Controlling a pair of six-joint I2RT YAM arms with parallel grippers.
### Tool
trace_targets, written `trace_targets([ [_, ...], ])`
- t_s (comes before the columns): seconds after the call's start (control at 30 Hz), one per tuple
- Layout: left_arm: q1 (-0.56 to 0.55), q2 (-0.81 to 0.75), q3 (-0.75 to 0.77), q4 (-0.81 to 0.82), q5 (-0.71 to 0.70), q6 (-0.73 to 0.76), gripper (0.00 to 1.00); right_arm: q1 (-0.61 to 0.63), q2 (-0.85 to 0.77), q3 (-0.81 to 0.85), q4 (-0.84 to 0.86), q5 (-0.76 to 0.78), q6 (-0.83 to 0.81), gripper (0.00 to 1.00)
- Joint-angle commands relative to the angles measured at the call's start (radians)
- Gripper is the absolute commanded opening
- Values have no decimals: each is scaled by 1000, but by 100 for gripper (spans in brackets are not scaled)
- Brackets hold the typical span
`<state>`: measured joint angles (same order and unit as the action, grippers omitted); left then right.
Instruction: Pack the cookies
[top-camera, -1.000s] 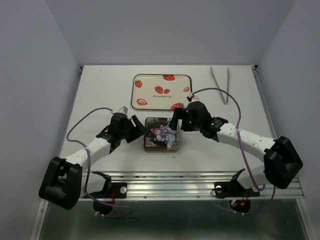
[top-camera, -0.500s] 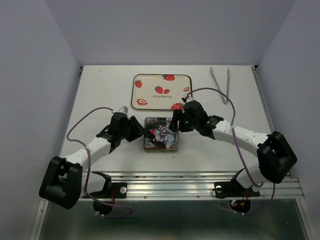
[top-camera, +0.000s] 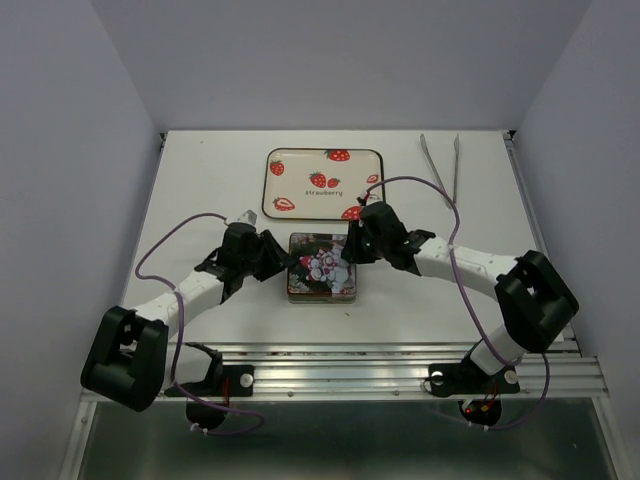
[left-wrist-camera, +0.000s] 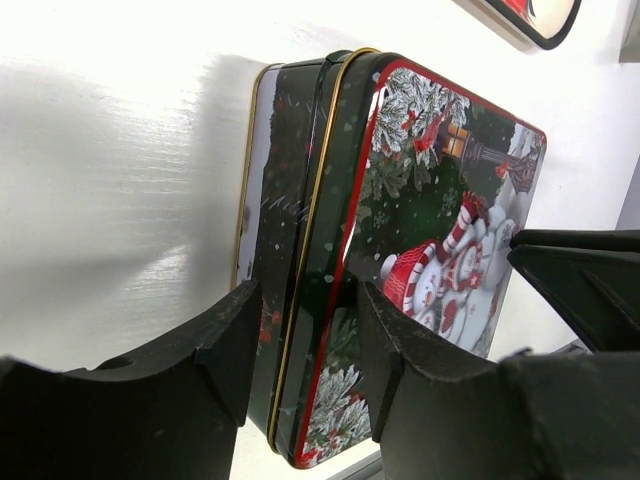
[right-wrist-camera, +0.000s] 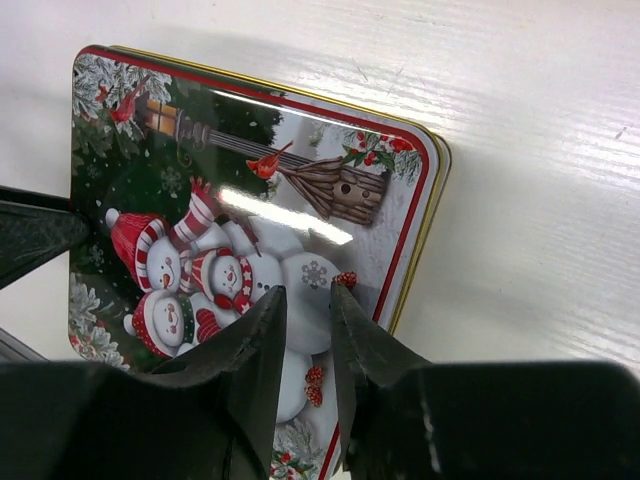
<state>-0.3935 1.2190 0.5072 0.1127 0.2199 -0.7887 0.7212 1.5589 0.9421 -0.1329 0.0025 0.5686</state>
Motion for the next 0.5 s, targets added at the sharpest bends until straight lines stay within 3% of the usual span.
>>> trace_targets([
  [0.0, -7, 36, 11, -77, -70, 8, 52, 9, 38, -5, -36, 48, 25, 29],
  [0.33, -25, -124, 193, -183, -144, 34, 54, 9, -109, 102, -31, -22, -45, 31],
  [0.47, -31, -148, 312, -226, -185, 60, 54, 9, -148, 152, -24, 40, -61, 31],
])
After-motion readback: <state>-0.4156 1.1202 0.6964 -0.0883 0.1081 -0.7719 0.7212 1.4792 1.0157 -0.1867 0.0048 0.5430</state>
